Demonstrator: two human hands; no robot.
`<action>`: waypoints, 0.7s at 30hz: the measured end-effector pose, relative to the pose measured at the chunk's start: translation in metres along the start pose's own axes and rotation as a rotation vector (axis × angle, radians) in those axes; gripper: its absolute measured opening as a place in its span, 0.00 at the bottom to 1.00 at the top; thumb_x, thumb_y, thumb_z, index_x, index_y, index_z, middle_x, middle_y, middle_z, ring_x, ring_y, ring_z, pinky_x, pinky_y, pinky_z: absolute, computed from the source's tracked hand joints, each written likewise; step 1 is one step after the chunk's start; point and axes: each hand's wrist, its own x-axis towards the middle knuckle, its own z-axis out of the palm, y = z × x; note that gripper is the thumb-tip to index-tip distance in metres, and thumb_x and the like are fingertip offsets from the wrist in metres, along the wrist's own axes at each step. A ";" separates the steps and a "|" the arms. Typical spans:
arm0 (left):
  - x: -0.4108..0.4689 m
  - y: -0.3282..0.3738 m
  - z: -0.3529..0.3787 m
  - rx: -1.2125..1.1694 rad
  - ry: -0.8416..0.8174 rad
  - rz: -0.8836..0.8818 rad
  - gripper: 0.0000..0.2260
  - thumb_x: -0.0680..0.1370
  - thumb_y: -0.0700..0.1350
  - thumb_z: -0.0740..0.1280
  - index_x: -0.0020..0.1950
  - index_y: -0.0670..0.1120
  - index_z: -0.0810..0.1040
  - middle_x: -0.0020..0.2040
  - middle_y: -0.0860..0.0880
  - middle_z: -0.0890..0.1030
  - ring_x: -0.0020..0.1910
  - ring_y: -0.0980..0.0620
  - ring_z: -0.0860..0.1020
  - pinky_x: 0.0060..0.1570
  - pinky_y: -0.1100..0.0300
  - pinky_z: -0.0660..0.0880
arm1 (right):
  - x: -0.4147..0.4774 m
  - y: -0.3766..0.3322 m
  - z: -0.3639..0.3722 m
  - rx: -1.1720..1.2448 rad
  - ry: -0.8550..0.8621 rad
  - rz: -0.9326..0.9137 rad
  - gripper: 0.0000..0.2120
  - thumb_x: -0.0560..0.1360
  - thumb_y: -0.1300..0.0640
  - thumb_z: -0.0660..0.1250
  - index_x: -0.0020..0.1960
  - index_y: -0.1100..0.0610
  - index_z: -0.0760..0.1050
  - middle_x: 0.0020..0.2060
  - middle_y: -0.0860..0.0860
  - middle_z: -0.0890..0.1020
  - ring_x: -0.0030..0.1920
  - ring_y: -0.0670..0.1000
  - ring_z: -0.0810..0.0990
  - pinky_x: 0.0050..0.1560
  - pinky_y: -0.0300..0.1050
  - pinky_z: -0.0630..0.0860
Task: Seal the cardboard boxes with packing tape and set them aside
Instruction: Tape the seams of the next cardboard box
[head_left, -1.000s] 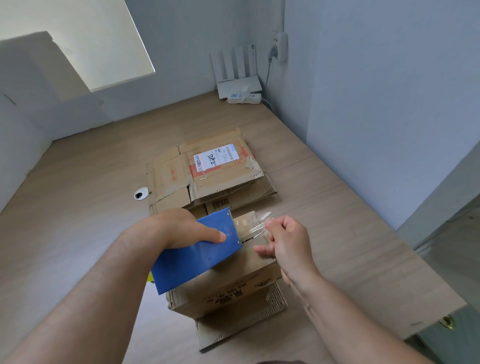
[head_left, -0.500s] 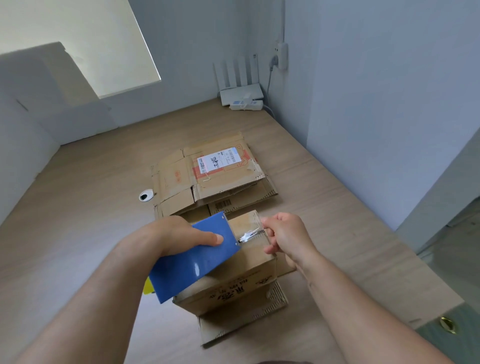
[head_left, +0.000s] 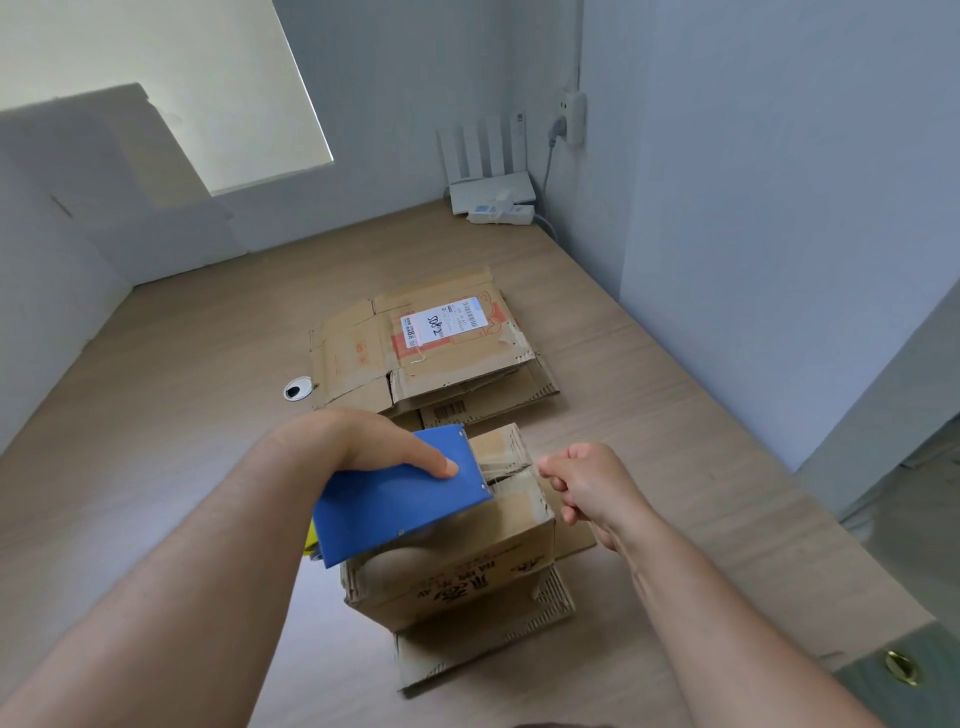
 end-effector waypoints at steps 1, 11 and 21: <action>0.001 0.000 -0.001 -0.001 -0.007 -0.003 0.25 0.66 0.68 0.71 0.52 0.50 0.76 0.50 0.48 0.78 0.46 0.49 0.78 0.46 0.55 0.70 | 0.001 0.002 0.001 0.008 -0.008 0.001 0.09 0.77 0.60 0.64 0.39 0.60 0.72 0.25 0.49 0.70 0.21 0.45 0.65 0.22 0.39 0.66; 0.002 0.006 -0.004 -0.005 -0.040 -0.005 0.28 0.66 0.66 0.71 0.55 0.48 0.77 0.52 0.46 0.80 0.48 0.48 0.80 0.47 0.56 0.73 | 0.000 0.018 0.009 -0.023 0.131 0.055 0.16 0.75 0.44 0.67 0.41 0.56 0.70 0.26 0.43 0.72 0.26 0.42 0.71 0.26 0.37 0.65; -0.002 0.004 -0.004 -0.006 -0.033 0.029 0.28 0.66 0.65 0.72 0.55 0.47 0.75 0.51 0.45 0.79 0.46 0.47 0.79 0.44 0.56 0.73 | -0.015 0.005 0.040 -0.304 0.332 -0.149 0.21 0.80 0.44 0.56 0.37 0.57 0.73 0.33 0.52 0.76 0.35 0.50 0.74 0.32 0.43 0.66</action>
